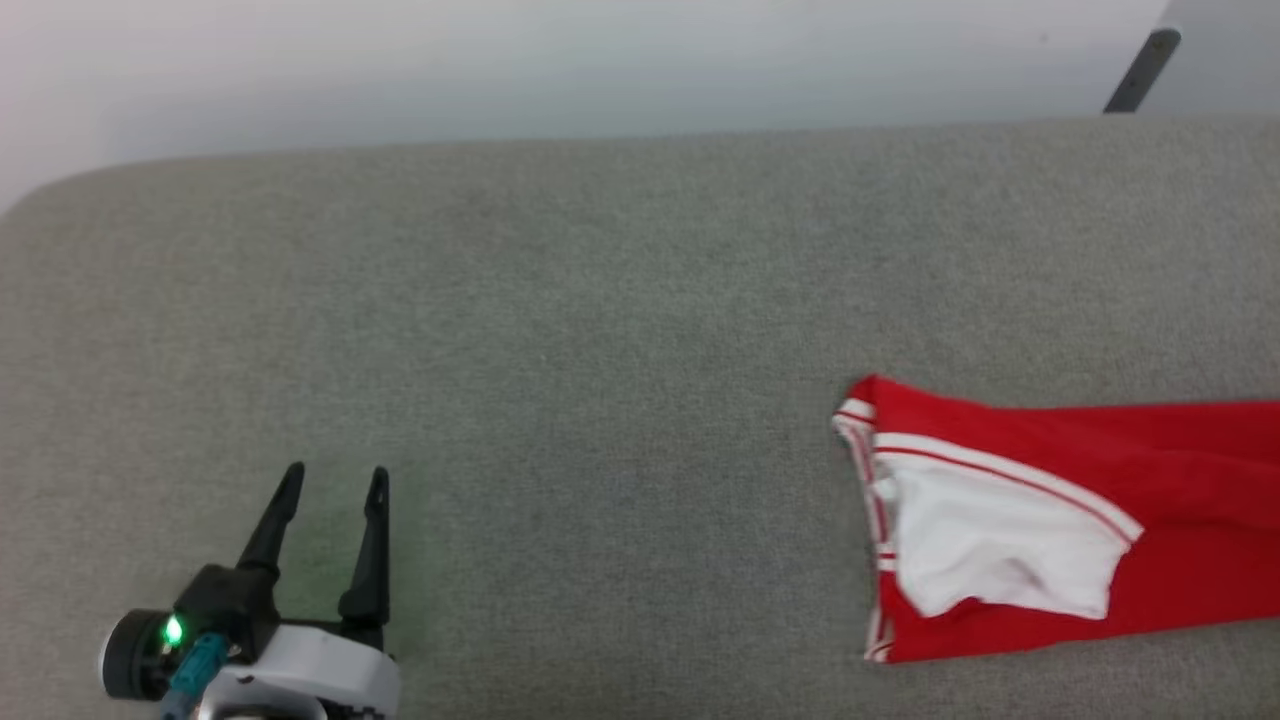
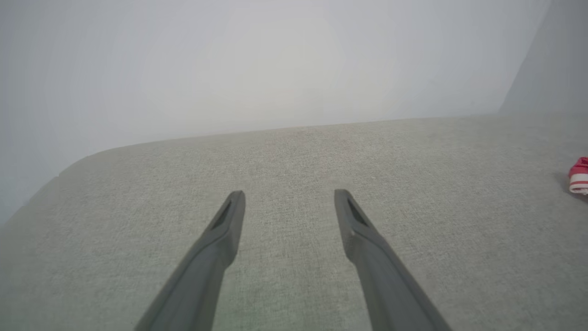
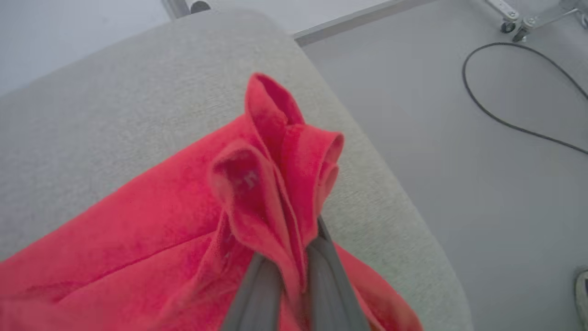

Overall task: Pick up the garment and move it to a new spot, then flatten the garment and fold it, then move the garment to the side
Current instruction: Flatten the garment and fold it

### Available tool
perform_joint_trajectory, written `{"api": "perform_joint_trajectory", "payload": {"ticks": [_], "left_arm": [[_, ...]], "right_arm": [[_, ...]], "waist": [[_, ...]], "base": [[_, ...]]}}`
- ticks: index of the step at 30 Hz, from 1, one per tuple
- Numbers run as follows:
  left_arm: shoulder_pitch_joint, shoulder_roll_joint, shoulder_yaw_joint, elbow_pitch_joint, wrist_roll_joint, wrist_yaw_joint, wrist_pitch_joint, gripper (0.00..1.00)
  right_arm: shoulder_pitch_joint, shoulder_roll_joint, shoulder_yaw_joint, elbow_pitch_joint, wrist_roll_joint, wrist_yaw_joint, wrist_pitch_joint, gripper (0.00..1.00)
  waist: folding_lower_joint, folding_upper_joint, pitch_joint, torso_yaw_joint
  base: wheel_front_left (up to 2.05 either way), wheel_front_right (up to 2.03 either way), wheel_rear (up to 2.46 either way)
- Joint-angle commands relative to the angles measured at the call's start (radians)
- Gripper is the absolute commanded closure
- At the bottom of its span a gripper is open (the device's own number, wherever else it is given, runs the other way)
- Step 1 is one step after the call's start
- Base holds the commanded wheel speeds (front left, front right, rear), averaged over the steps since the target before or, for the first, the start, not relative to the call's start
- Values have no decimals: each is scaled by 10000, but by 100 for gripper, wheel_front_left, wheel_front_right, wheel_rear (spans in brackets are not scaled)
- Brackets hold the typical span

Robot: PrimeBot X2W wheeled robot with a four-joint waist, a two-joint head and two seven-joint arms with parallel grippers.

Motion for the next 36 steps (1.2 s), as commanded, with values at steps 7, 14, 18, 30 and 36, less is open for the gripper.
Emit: {"api": "perform_joint_trajectory", "payload": {"ticks": [7,14,18,30,36], "left_arm": [[-193,-126,-242,202,-84,-35,-4,0],[237,-179,-420,439,-295,-32,-4,0],[333,-165,-550,572,-413,-31,-4,0],[220,-320,-746,607,-678,-33,-4,0],[20,-421,-846,572,-808,-33,-2,0]], "right_arm": [[-88,163,364,-396,-450,-11,104,100],[558,686,1216,-3533,273,-11,1456,100],[895,1159,1634,-5655,697,-5,2416,100],[995,2888,3218,-8257,-313,-5,4129,100],[862,3298,3764,-7357,-977,-5,3836,100]], "waist": [[0,-1,6,-37],[0,-1,-507,2],[0,-1,-754,79],[0,-1,-786,432],[0,-1,-578,741]], "base": [[0,0,0],[0,0,0],[0,0,0],[0,0,0],[0,0,0]]}}
